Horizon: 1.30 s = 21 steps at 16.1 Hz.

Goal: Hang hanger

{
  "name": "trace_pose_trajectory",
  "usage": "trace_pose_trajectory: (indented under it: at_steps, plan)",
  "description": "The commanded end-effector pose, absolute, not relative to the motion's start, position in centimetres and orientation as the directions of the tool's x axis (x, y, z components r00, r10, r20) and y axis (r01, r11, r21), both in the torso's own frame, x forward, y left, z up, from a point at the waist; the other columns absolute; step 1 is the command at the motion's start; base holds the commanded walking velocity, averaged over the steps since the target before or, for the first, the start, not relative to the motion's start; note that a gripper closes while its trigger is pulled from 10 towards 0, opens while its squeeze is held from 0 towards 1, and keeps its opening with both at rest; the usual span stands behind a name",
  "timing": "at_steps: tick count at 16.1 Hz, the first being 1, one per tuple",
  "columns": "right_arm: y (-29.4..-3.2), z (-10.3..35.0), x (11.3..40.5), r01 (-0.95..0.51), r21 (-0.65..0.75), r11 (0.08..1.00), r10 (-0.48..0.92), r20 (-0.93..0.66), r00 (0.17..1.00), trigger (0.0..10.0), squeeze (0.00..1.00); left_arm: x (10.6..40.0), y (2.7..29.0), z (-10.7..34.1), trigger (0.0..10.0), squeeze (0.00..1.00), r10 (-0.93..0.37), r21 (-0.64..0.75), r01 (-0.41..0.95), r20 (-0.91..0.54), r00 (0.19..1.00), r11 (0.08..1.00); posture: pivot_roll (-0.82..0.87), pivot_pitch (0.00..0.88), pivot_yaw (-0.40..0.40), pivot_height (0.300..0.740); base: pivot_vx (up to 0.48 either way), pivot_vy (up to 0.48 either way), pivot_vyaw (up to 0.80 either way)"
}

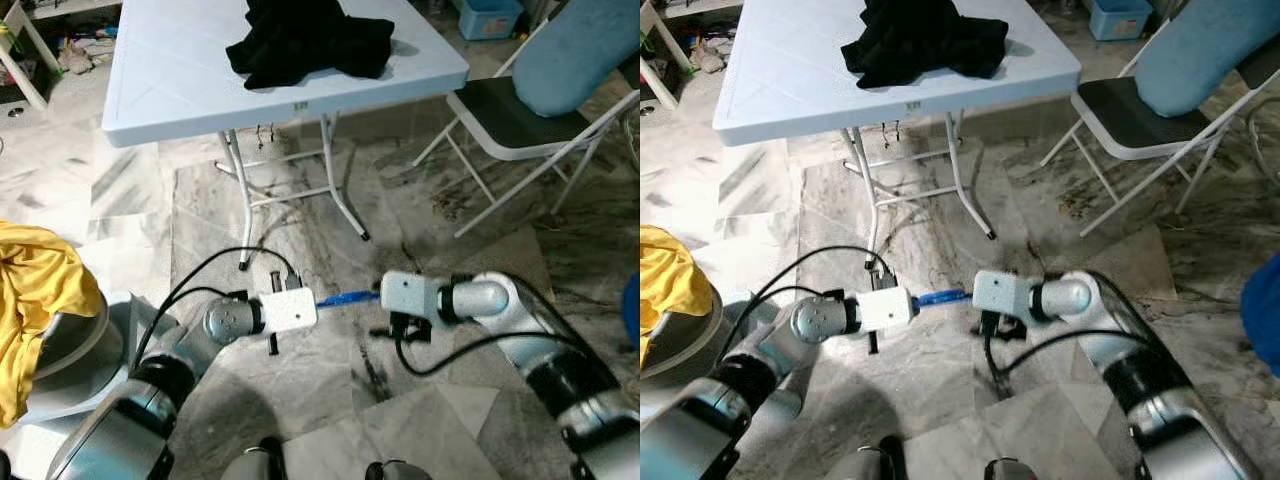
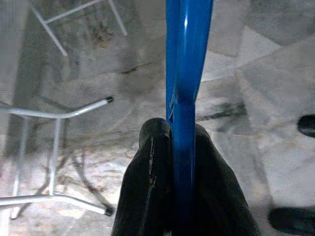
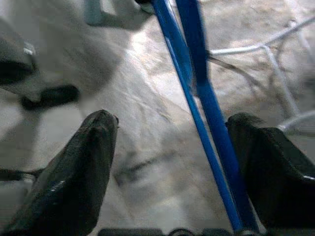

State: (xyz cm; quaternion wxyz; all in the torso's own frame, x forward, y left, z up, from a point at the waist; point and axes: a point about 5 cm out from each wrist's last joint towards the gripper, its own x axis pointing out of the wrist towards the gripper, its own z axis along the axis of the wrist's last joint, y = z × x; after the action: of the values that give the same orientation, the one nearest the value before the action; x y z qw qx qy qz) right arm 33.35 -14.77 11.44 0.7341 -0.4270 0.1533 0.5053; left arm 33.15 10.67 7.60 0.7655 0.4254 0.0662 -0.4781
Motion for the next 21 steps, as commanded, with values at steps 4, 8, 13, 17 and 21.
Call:
trace_pose_trajectory:
  at_steps: [4, 8, 13, 17, 21]
  plan:
    - [-15.1, 12.0, 34.6, -0.82, -0.565, 0.095, 0.555, -0.653, 0.515, 0.0, 0.0, 33.8, 10.8, 7.9, 10.0, 0.0, -0.643, 0.65, 0.738, -0.49, 0.589, 0.182, -0.08, 0.217, 0.033, 0.74, 0.0, 0.0, 0.0]
    - [-15.3, 12.3, 35.1, -0.788, -0.607, 0.101, 0.537, -0.634, 0.557, 0.0, 0.0, 34.0, 11.1, 7.8, 10.0, 0.0, -0.632, 0.654, 0.731, -0.487, 0.603, 0.194, -0.08, 0.215, 0.03, 0.74, 0.0, 0.0, 0.0]
    - [-15.2, 12.0, 35.7, -0.747, -0.657, 0.101, 0.519, -0.605, 0.603, 0.0, 0.0, 33.9, 11.1, 7.5, 10.0, 0.0, -0.621, 0.661, 0.723, -0.486, 0.615, 0.199, -0.08, 0.222, 0.023, 0.74, 0.0, 0.0, 0.0]
    - [-14.9, 11.5, 35.5, -0.76, -0.646, 0.067, 0.524, -0.626, 0.578, 0.0, 0.0, 33.8, 11.0, 7.3, 10.0, 0.0, -0.621, 0.662, 0.723, -0.486, 0.614, 0.196, -0.08, 0.222, 0.022, 0.74, 0.0, 0.0, 0.0]
    - [-14.8, 10.9, 35.1, -0.777, -0.628, 0.04, 0.533, -0.644, 0.548, 0.0, 0.0, 33.8, 10.8, 7.3, 10.0, 0.0, -0.626, 0.665, 0.723, -0.486, 0.61, 0.189, -0.08, 0.22, 0.026, 0.74, 0.0, 0.0, 0.0]
